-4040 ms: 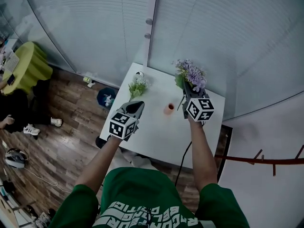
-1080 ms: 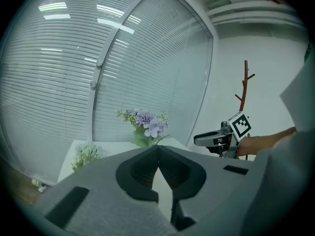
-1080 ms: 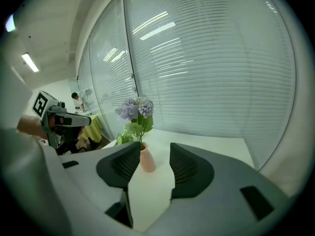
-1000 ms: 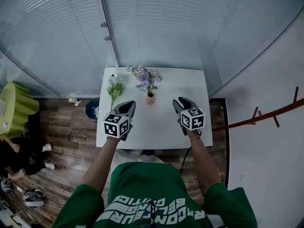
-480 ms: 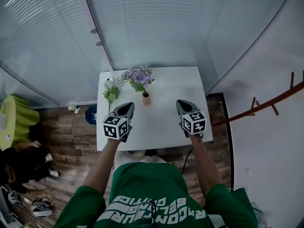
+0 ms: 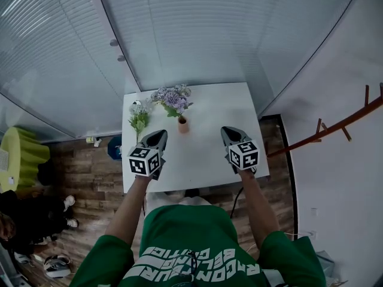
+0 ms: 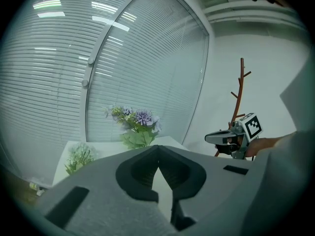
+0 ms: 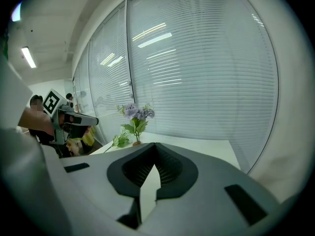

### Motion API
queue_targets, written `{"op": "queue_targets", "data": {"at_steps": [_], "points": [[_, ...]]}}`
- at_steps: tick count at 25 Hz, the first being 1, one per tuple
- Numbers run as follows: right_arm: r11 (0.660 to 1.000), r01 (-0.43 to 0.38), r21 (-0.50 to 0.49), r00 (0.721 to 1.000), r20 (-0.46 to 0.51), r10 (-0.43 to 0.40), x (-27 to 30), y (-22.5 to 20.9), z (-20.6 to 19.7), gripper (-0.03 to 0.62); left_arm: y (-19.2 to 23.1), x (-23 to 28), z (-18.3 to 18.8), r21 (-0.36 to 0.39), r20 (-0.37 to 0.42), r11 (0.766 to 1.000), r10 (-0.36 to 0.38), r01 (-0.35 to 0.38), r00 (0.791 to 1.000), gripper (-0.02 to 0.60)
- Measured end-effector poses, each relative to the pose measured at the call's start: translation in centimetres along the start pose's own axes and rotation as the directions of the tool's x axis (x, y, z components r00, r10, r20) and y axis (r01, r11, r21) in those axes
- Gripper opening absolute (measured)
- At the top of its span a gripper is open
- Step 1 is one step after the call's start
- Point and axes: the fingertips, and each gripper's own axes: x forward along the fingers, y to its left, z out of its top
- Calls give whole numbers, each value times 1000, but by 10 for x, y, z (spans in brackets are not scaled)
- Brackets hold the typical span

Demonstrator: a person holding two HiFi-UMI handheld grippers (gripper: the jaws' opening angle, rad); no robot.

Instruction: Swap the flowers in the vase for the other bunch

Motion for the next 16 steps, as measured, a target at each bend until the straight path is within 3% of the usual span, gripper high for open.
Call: {"op": "queue_targets", "data": {"at_steps": [16], "points": [[1000,-7,7,1000,13,7,3,-2,2,14,4,8,-2,-4,-10,1000,-5,5,1000,8]]}}
